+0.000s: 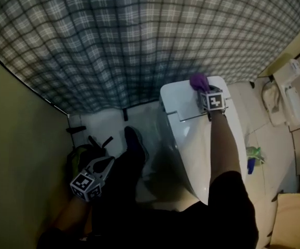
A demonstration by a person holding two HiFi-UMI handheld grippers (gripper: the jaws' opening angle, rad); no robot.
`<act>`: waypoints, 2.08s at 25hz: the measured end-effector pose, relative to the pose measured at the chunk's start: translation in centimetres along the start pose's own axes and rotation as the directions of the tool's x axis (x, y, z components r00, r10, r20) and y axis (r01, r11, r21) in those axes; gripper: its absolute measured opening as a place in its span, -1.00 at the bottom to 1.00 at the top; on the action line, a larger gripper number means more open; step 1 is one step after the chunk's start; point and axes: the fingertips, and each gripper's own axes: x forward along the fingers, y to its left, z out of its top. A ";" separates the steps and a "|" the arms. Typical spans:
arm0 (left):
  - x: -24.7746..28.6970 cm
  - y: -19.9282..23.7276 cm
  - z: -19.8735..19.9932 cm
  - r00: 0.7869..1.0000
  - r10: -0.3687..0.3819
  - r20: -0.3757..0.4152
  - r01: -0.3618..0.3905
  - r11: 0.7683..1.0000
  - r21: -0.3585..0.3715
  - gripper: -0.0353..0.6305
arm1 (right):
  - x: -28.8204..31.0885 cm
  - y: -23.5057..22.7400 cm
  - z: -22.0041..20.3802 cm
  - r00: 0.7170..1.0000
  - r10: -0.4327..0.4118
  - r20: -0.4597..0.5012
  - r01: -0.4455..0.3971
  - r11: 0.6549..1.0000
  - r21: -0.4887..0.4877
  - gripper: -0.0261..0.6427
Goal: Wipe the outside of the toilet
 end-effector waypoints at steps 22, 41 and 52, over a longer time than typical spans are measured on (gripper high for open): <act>5.0 -24.8 4.8 0.952 -0.283 0.119 0.257 0.946 0.200 -0.88 | -28.3 6.1 -30.2 0.956 0.149 -0.253 -0.187 0.973 -0.132 -0.50; 10.6 -43.7 2.2 0.878 -0.478 0.003 0.455 0.837 0.305 -0.88 | -45.4 3.4 -43.6 0.976 0.104 -0.190 -0.129 0.984 -0.121 -0.48; 16.2 -29.3 5.4 0.944 -0.328 0.027 0.316 0.925 0.210 -0.88 | -29.1 -6.6 -25.9 0.992 0.109 0.056 -0.107 0.993 -0.039 -0.47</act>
